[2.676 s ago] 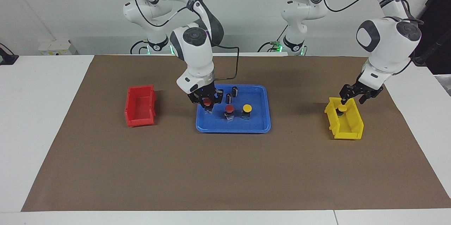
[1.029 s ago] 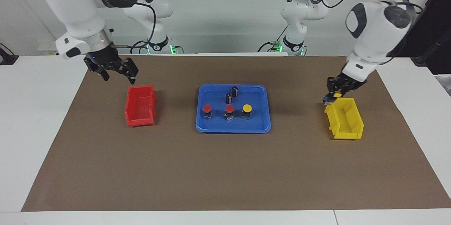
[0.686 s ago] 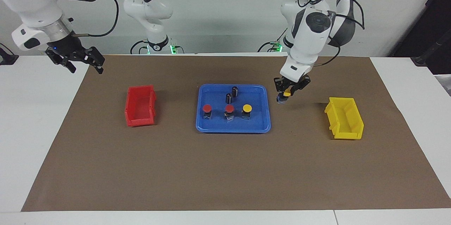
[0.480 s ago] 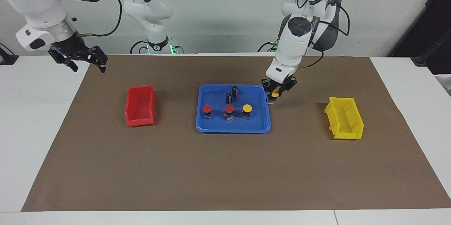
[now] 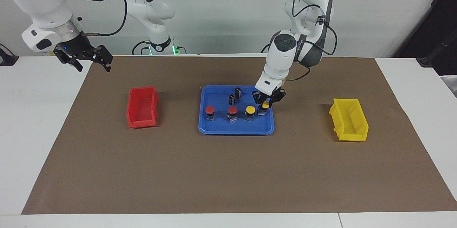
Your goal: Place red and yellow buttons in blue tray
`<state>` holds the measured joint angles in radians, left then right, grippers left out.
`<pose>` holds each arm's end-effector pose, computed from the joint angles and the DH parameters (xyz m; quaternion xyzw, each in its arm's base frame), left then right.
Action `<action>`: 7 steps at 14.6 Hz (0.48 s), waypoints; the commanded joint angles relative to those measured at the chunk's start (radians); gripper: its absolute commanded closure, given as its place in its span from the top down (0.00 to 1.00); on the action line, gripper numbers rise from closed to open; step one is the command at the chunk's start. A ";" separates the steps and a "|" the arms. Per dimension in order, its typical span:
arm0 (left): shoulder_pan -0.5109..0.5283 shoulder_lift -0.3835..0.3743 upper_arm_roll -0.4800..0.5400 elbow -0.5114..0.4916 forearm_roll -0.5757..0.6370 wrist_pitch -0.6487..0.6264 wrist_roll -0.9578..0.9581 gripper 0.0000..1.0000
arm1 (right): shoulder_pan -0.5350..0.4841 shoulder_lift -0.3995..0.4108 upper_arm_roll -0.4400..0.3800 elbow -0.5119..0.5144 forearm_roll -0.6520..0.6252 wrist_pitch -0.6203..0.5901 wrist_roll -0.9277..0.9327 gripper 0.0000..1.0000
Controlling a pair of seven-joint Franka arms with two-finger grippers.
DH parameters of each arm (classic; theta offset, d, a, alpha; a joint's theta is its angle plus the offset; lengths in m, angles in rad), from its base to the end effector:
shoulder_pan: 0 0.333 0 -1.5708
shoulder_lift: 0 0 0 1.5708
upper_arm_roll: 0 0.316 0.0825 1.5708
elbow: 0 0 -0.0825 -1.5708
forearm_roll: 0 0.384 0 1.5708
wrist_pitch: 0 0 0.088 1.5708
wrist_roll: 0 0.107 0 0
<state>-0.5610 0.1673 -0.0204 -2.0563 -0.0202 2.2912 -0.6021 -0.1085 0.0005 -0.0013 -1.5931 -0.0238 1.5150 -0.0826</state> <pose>0.4881 -0.3210 0.3624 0.9992 0.0169 0.0228 0.0267 0.5442 -0.0627 0.6091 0.9991 -0.0138 -0.0402 0.0081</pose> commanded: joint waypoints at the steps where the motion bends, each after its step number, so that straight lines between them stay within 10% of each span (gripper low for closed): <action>1: -0.004 -0.002 0.017 0.022 0.009 -0.005 -0.010 0.45 | -0.002 -0.025 0.007 -0.031 -0.008 0.004 0.049 1.00; 2: -0.002 0.000 0.019 0.040 0.012 -0.039 -0.005 0.88 | -0.002 -0.025 0.007 -0.030 -0.008 0.004 0.053 1.00; 3: -0.002 -0.005 0.022 0.059 0.028 -0.083 0.005 1.00 | 0.000 -0.025 0.007 -0.030 -0.008 0.004 0.052 1.00; 7: 0.026 -0.026 0.022 0.253 0.059 -0.399 0.018 1.00 | 0.020 -0.025 0.007 -0.028 -0.007 0.002 0.053 1.00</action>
<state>-0.5518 0.1565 0.0000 -1.9070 0.0146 2.0541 -0.5959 -0.0926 -0.0009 0.0022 -1.5961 -0.0238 1.5150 -0.0472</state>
